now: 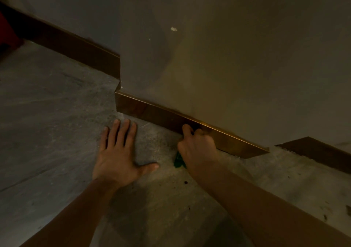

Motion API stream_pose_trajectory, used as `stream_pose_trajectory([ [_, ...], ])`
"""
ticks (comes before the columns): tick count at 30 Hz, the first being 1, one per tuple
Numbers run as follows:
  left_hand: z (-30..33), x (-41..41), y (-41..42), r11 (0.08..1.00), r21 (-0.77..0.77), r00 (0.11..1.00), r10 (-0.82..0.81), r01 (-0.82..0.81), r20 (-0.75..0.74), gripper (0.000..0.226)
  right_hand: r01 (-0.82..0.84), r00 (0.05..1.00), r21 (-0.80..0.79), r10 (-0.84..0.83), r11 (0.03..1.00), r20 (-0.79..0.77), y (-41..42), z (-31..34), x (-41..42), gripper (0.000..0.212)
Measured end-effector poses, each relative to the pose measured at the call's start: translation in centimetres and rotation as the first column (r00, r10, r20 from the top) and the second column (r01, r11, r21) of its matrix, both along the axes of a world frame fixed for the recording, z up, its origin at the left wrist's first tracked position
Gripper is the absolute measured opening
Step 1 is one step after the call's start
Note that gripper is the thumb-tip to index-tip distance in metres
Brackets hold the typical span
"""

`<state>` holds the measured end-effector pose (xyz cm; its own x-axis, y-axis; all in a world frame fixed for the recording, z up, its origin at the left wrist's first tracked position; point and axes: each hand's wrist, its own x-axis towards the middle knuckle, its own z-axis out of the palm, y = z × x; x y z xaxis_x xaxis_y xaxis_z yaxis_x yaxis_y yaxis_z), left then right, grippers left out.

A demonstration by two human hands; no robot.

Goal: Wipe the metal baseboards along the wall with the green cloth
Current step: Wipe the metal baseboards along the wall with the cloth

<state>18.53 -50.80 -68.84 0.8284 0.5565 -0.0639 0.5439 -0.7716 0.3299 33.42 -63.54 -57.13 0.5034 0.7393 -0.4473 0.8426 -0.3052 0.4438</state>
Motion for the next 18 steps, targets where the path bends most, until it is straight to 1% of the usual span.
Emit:
stream_pose_trajectory([
  [3, 0.0, 0.0, 0.0, 1.0, -0.001, 1.0, -0.007, 0.007, -0.009, 0.134, 0.131, 0.989, 0.093, -0.123, 0.987, -0.083, -1.5, 0.9, -0.8, 0.033],
  [6, 0.1, 0.0, 0.1, 1.0, -0.012, 1.0, -0.022, 0.022, -0.022, 0.135, 0.292, 0.95, 0.185, -0.262, 0.938, -0.172, -3.0, 1.7, -1.8, 0.04],
  [9, 0.1, -0.1, 0.5, 0.996, -0.074, 0.999, -0.043, 0.042, -0.008, 0.137, 0.48, 0.864, 0.243, -0.406, 0.843, -0.297, -4.0, 2.4, -2.1, 0.043],
  [11, 0.1, -0.3, 1.0, 0.988, -0.145, 0.998, -0.049, 0.053, 0.031, 0.136, 0.603, 0.779, 0.276, -0.479, 0.748, -0.405, -4.6, 2.6, -2.0, 0.045],
  [13, 0.7, -0.4, 1.3, 0.97, -0.227, 0.994, -0.072, 0.09, 0.084, 0.134, 0.719, 0.672, 0.303, -0.515, 0.625, -0.532, -5.1, 2.3, -1.8, 0.045],
  [14, 1.1, -0.3, 1.2, 0.954, -0.27, 0.989, -0.099, 0.126, 0.113, 0.133, 0.775, 0.603, 0.296, -0.515, 0.558, -0.609, -5.3, 2.0, -1.7, 0.043],
  [15, 1.6, -0.2, 0.8, 0.932, -0.319, 0.98, -0.134, 0.174, 0.144, 0.131, 0.837, 0.509, 0.267, -0.501, 0.478, -0.699, -5.4, 1.8, -1.6, 0.04],
  [17, 2.9, 0.4, -0.7, 0.867, -0.415, 0.959, -0.216, 0.275, 0.185, 0.122, 0.946, 0.265, 0.145, -0.431, 0.29, -0.863, -5.5, 1.4, -1.5, 0.034],
  [18, 3.4, 0.9, -1.7, 0.834, -0.456, 0.95, -0.25, 0.31, 0.189, 0.115, 0.975, 0.15, 0.074, -0.378, 0.209, -0.914, -5.4, 1.4, -1.6, 0.031],
])
